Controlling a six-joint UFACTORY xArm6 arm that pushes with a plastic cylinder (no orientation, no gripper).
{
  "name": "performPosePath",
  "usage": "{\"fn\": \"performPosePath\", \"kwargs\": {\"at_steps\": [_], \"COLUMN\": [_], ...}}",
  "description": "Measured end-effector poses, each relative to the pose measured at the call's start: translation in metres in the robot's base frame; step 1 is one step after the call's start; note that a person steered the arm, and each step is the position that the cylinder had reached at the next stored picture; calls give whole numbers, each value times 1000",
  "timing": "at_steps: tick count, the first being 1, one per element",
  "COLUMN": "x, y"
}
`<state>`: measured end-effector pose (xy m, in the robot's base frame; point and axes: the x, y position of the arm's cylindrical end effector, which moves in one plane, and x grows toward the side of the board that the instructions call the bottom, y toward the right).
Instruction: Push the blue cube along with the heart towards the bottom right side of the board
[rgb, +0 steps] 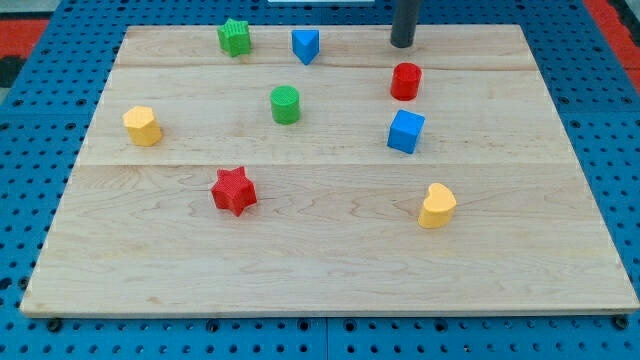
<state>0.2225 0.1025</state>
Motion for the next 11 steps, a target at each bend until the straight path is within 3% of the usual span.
{"fn": "performPosePath", "kwargs": {"at_steps": [2,4,6,9,11], "x": [123,171,256,286,281], "y": [-4,-6,20,-26,39]}}
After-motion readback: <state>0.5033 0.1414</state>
